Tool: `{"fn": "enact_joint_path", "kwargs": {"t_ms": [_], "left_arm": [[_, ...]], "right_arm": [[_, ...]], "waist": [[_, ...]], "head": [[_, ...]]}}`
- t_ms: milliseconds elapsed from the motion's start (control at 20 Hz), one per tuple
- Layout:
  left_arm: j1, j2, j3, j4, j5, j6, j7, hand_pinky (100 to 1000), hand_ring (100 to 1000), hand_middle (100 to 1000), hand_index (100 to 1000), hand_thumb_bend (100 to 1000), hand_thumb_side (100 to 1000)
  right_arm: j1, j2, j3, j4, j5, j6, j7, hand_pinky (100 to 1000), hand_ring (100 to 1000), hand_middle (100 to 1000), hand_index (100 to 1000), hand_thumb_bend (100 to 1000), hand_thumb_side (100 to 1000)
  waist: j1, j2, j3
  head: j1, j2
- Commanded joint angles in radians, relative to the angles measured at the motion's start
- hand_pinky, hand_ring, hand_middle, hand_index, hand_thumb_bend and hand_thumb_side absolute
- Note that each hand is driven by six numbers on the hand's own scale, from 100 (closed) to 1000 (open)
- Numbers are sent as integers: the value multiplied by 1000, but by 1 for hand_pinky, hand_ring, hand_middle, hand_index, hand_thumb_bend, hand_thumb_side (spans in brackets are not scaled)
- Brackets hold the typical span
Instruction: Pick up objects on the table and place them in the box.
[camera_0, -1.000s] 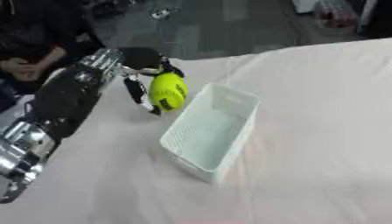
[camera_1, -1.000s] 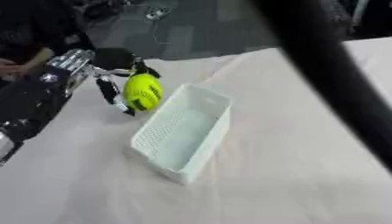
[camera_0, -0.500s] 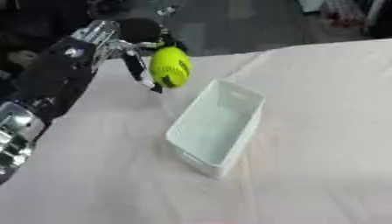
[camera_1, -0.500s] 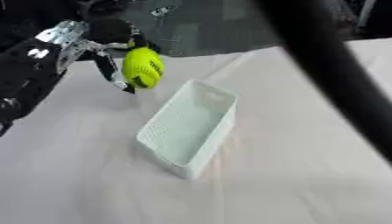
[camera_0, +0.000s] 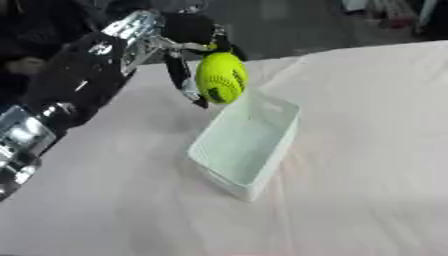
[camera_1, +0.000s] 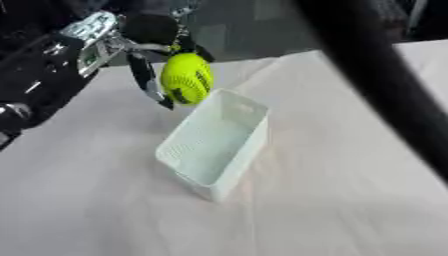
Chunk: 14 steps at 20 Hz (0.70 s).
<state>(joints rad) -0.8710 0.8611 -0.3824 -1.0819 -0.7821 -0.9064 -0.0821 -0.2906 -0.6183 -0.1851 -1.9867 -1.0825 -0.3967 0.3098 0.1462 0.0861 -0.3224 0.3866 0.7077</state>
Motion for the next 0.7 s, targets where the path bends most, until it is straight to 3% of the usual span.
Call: {"fn": "enact_joint_path", "kwargs": {"t_ms": [50,300,350,400,450,500,550,600,650,700], "left_arm": [[-24,37,-19,-52,68,-1,-58,100,100,147,434,100,625],[-16,39,-56,-104,168,-1,-152,100,100,166,450,100,639],[-15,39,-62,-113,188,-1,-171,100,100,196,461,100,646],[-15,38,-68,-121,207,-1,-189,100,128,282,495,100,652],[-16,39,-72,-128,223,-1,-207,100,338,423,570,100,674],[-16,40,-76,-135,228,-1,-230,357,556,593,702,110,693],[-17,41,-78,-137,222,-1,-256,544,691,703,769,180,721],[-18,39,-76,-139,221,-1,-274,357,556,593,702,110,693],[-18,41,-77,-136,204,-1,-300,837,864,847,861,308,771],[-18,40,-75,-132,187,-1,-322,944,941,901,901,363,784]], "right_arm": [[-17,-31,-5,-13,-6,3,1,223,451,509,650,100,951],[-21,-34,-6,-13,-11,6,3,224,451,509,650,100,950],[-21,-35,-6,-13,-12,6,4,224,451,509,650,100,950],[-22,-35,-6,-13,-12,7,4,224,451,509,650,100,950],[-22,-35,-6,-13,-13,7,5,224,451,509,650,100,950],[-22,-35,-6,-13,-13,8,6,224,451,509,650,100,950],[-23,-35,-6,-13,-14,8,6,224,451,509,650,100,950],[-23,-35,-6,-13,-14,8,6,224,451,509,650,100,950],[-23,-35,-6,-13,-15,8,7,224,451,509,650,100,949],[-24,-35,-6,-13,-15,8,7,224,451,509,650,100,949]], "waist": [[-6,-16,-2],[-4,-17,-5],[-3,-17,-5],[-3,-17,-5],[-3,-17,-6],[-3,-17,-6],[-3,-17,-6],[-3,-17,-6],[-3,-17,-7],[-3,-16,-7]], "head": [[5,-9],[9,-10],[9,-10],[10,-9],[11,-8],[12,-8],[12,-8],[12,-8],[13,-8],[14,-8]]}}
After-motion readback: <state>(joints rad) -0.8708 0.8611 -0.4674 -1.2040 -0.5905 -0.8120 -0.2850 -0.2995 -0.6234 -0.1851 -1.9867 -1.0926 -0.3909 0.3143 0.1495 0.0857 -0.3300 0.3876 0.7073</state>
